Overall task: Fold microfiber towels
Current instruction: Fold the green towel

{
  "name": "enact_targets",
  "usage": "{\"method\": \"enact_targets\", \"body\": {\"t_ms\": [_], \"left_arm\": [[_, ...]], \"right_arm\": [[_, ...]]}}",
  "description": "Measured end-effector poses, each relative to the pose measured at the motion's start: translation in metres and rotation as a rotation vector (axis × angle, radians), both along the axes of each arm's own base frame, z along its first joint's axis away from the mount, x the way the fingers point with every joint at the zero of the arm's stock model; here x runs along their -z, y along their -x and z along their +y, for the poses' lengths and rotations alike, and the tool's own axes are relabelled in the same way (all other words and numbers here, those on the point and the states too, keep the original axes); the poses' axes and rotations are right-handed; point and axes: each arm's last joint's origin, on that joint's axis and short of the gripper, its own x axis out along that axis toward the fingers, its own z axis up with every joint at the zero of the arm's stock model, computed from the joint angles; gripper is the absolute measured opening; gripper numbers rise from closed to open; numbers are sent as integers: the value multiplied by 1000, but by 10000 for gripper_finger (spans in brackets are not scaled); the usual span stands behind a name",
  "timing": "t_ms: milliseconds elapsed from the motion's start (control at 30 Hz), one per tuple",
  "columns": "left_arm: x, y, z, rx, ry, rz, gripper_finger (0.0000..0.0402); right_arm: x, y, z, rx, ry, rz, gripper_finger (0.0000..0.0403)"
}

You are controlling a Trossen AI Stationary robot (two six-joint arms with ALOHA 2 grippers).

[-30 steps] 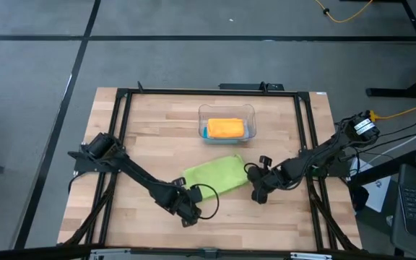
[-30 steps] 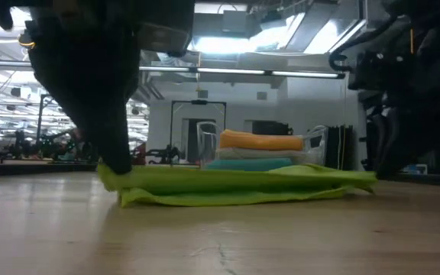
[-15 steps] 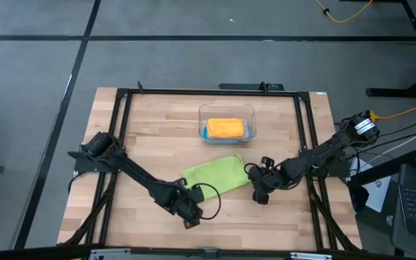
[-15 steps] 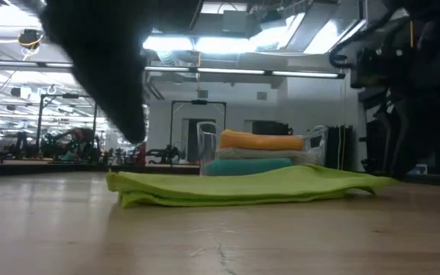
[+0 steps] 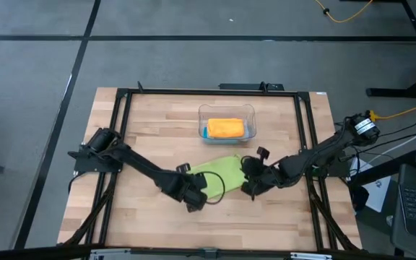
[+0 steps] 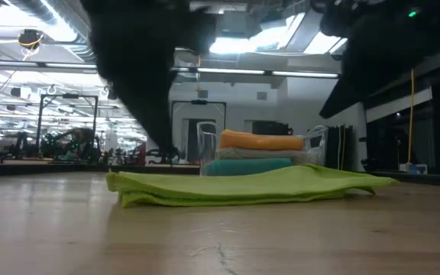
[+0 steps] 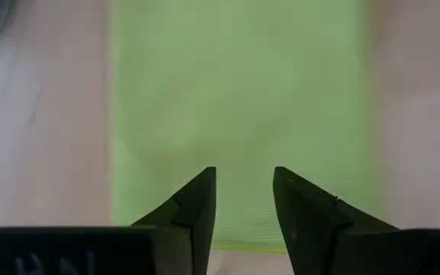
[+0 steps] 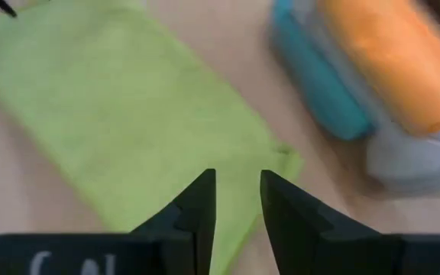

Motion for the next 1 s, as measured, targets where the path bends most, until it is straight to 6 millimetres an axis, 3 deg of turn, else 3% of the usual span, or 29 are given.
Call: {"method": "enact_targets", "body": {"t_ms": [233,567,767,1000], "left_arm": [[36,15,28,-73,-10,108,124],[50,25,25,-64,5,90,124],[51,26,23,-80,9,83,123],[51,22,22,-104,33,41,123]], "right_arm": [[18,-9,-31,124,-45,-42,107],[63,-34,-60,194,-45,-36,107],[88,-23,-72,329,-35,150,106],[77,12,-72,480,15,327,107]]}}
